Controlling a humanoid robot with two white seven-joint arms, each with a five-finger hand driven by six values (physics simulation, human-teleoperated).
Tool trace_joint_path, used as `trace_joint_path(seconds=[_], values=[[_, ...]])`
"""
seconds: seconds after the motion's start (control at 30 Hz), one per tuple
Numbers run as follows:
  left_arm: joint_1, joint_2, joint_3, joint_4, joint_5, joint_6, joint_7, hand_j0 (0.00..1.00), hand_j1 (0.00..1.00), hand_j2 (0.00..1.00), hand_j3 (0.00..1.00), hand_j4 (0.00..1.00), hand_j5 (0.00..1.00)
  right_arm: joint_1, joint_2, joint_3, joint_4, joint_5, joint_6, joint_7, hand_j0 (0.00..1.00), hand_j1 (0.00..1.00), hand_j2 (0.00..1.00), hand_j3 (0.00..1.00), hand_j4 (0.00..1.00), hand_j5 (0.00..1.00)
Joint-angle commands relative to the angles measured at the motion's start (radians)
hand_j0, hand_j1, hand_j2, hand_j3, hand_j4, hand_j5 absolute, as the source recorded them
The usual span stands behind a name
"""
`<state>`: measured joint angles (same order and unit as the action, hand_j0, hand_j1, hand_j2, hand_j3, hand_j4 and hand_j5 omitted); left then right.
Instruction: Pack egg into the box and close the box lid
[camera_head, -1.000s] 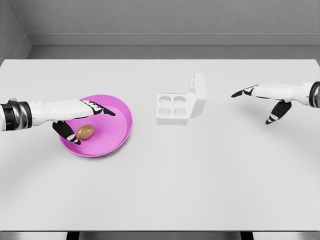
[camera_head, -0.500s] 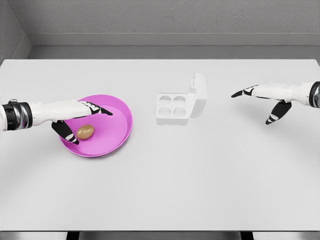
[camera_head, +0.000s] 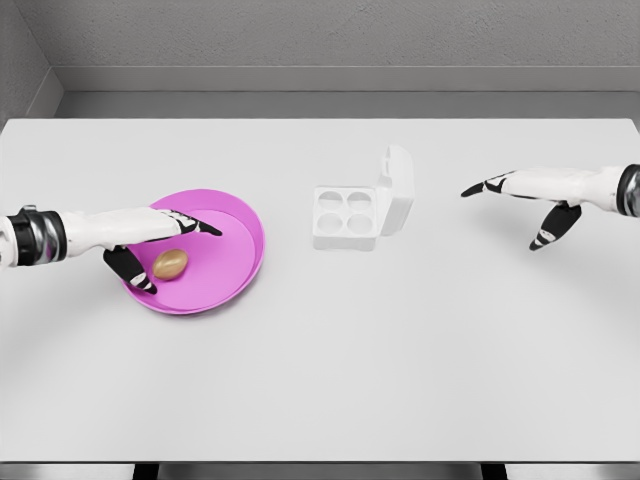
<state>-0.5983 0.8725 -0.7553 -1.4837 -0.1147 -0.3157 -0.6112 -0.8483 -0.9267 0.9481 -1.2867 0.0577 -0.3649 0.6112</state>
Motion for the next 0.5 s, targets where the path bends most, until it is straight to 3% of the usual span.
trace_joint_path(seconds=[0.0, 0.47], values=[[0.000, 0.000, 0.001, 0.000, 0.004, 0.001, 0.000, 1.00, 1.00, 1.00, 1.00, 1.00, 1.00, 0.000, -0.001, -0.002, 0.000, -0.004, 0.001, 0.000, 1.00, 1.00, 1.00, 1.00, 1.00, 1.00], [0.002, -0.007, -0.003, 0.026, 0.004, 0.001, 0.000, 1.00, 1.00, 1.00, 1.00, 1.00, 1.00, -0.002, -0.001, -0.002, 0.000, -0.004, 0.001, 0.000, 1.00, 1.00, 1.00, 1.00, 1.00, 1.00]])
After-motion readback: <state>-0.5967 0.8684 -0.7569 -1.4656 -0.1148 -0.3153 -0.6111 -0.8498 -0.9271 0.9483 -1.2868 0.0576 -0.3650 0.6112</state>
